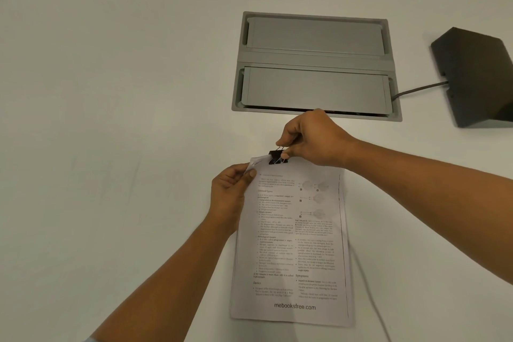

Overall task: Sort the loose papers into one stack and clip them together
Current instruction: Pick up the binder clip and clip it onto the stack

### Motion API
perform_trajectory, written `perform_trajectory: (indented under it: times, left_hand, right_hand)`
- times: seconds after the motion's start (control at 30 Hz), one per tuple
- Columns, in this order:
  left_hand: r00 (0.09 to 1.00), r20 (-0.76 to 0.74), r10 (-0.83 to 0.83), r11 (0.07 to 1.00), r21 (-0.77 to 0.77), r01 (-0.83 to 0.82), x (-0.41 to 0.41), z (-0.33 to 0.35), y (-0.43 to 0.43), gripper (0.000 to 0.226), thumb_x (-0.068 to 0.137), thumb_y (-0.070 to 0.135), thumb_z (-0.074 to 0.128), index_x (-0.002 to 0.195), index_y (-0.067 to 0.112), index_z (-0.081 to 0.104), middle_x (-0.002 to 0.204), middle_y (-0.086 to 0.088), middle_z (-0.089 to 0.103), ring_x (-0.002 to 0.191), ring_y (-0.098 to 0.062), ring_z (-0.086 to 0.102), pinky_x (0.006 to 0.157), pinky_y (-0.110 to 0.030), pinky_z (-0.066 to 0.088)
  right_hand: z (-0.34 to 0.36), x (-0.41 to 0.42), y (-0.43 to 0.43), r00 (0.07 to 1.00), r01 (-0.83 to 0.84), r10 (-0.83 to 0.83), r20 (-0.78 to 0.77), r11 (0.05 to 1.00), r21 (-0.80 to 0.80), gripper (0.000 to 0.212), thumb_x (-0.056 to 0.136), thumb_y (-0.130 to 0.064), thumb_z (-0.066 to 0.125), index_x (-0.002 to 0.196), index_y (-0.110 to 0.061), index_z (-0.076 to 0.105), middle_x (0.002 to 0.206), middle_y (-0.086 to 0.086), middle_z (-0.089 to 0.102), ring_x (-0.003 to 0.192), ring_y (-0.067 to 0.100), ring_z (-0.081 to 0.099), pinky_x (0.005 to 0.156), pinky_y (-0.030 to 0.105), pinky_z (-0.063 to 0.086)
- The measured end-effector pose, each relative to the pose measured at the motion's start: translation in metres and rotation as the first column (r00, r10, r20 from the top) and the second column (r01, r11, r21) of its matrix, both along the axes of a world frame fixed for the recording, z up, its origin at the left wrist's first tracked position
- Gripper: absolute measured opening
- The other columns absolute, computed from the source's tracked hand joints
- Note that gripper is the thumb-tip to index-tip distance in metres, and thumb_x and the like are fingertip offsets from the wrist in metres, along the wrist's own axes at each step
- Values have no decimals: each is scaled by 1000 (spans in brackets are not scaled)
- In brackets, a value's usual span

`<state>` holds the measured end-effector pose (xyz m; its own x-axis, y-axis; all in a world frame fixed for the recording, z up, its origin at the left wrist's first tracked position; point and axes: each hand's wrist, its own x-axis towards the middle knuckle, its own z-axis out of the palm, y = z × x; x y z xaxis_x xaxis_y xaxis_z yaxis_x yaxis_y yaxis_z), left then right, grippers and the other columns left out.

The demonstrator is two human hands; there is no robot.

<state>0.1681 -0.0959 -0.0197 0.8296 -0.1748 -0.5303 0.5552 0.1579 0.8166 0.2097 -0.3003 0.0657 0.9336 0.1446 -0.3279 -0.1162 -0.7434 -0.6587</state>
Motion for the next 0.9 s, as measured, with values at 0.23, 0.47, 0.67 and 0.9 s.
perform_trajectory:
  times: [0.23,0.47,0.67,0.9]
  left_hand:
    - [1000,1,10,1000,20,-10,0,-1,2,12,91,8,65,98,13,73,94,-7,78,81,-26,74,74,-40,63]
    - [998,-47,46,996,-70,-50,2,-2,4,21,83,11,70,104,9,73,98,-12,77,89,-30,73,81,-45,61]
    - [988,-115,106,985,-124,-120,8,1,4,40,78,18,72,115,5,69,106,-17,75,91,-32,73,80,-48,61]
    - [998,-46,47,997,-52,-49,43,12,-19,24,90,10,67,113,10,69,102,-11,77,90,-30,75,74,-45,63]
  right_hand:
    - [-5,6,2,995,-36,40,-93,998,46,52,69,-22,87,118,-16,69,103,-6,69,93,9,67,83,19,56]
    - [-15,-5,-39,959,85,-65,-274,994,65,70,68,-41,84,130,-23,57,117,-7,64,102,11,64,89,27,53]
    - [-38,-53,-83,811,538,-368,-455,776,331,32,81,-16,76,110,-6,66,106,13,75,95,25,73,83,36,60]
    - [-52,-72,-84,755,643,-475,-452,674,364,20,88,-5,66,108,-7,70,99,7,78,89,25,75,81,41,60]
